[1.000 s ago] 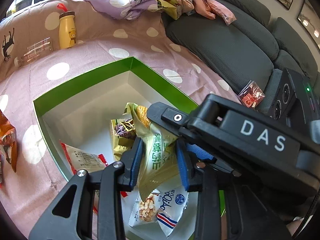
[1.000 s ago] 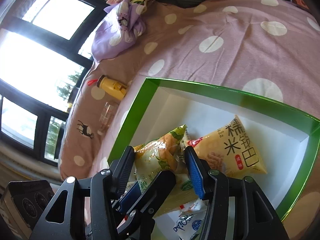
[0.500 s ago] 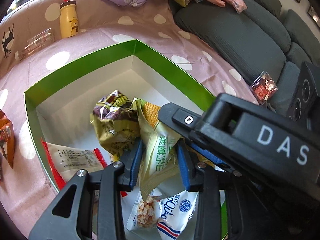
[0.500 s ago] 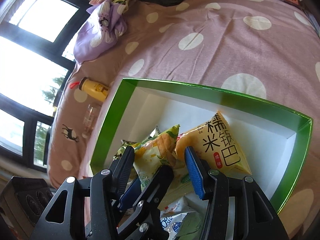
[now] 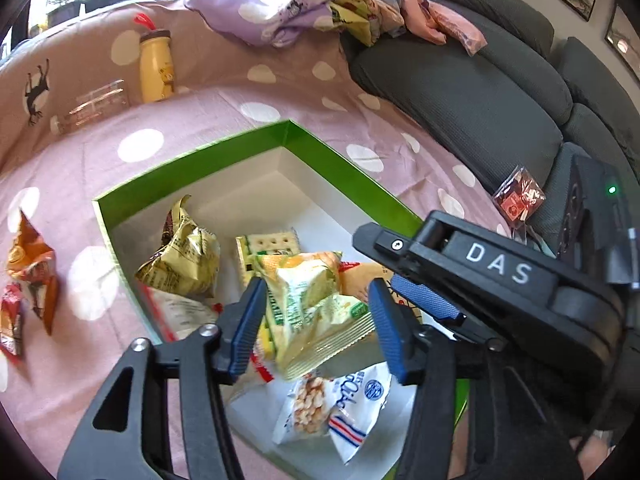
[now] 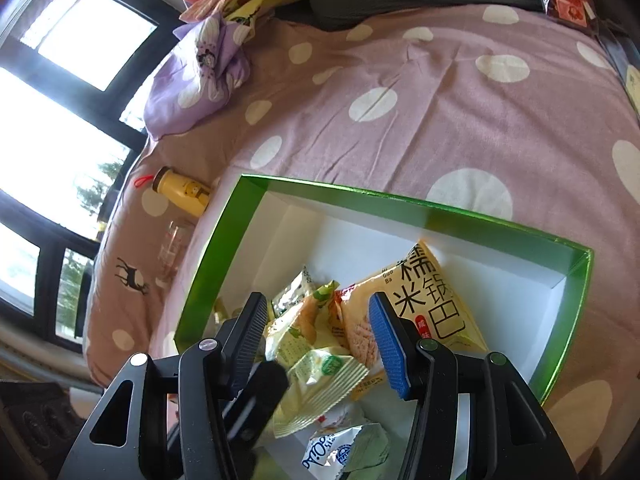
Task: Organize snacks
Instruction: 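Carry the yellow-green bag into the green box and open the right gripper, then move the right gripper back to the orange panda-print snack bag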
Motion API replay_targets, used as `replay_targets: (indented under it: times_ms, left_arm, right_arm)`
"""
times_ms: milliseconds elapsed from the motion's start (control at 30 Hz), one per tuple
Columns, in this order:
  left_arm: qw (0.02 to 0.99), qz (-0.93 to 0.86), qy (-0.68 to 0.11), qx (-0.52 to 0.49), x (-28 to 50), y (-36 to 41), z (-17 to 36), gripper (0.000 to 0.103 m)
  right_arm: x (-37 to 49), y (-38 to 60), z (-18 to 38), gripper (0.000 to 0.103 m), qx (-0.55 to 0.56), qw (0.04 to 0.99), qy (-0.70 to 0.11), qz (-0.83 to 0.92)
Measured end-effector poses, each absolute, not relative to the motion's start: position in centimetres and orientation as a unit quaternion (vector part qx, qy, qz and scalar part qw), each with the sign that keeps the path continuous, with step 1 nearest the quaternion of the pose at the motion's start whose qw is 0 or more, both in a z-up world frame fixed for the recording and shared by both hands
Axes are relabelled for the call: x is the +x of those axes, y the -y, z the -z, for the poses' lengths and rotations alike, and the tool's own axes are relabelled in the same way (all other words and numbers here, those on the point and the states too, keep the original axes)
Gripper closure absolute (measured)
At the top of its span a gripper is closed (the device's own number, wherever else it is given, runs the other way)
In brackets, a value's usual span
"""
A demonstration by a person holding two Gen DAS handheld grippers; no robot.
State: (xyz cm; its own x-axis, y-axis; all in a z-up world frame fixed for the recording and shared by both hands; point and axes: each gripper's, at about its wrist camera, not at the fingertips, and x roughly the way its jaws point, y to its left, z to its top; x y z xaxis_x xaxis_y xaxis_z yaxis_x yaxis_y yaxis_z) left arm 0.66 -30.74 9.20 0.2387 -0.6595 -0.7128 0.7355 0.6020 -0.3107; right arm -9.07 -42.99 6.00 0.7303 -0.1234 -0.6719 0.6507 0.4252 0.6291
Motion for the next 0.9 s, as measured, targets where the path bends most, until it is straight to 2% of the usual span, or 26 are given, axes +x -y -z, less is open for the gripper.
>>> replay_targets:
  times_ms: [200,300,400,533,900]
  left_arm:
    - [0.805,0.426,-0.412,0.016,1.0,26.6,-10.6,0.029]
    - [0.817,0.408,-0.408,0.005,1.2,24.4,-10.9,0.022]
    - [0.827,0.39,-0.404,-0.002,1.4,21.9,-11.1,0.02]
    - [0.848,0.358,-0.39,-0.004,1.2,18.0,-11.1,0.013]
    - [0.891,0.212,-0.4,-0.031,1.9,4.6,-7.8,0.008]
  right_arm:
    - [-8.7,42.3,-6.7,0.048,0.465,0.807,-0.272,0.241]
    - [-8.5,41.7,-7.1,0.04,0.452,0.814,-0.27,0.246]
    - [-8.2,41.1,-7.5,0.037,0.438,0.821,-0.268,0.249]
    - [-7.7,40.2,-8.1,0.027,0.419,0.833,-0.265,0.245]
    - [-5.3,35.8,-9.4,0.021,0.338,0.868,-0.288,0.22]
